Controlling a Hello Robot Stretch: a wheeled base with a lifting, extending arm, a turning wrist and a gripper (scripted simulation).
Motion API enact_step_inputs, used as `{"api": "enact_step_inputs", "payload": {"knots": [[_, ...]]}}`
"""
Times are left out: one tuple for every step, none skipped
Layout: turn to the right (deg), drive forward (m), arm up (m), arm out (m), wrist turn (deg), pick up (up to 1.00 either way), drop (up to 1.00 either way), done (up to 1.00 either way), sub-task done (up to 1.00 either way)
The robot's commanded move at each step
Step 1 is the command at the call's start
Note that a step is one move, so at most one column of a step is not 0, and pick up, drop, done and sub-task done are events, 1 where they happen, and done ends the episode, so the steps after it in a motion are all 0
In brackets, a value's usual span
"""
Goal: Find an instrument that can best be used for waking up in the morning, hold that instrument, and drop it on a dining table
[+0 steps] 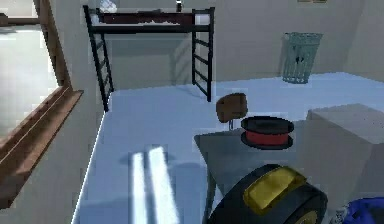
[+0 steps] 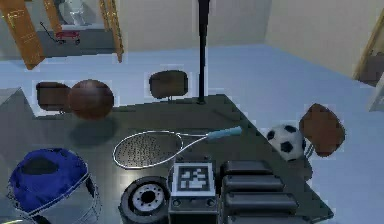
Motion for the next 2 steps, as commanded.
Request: {"api": "enact_step_inputs", "payload": {"knots": [[0.0,0.20,0.00,0.00,0.0,0.00,0.00,0.00,0.00],[-36.0,0.00,0.00,0.00,0.0,0.00,0.00,0.00,0.00]]}}
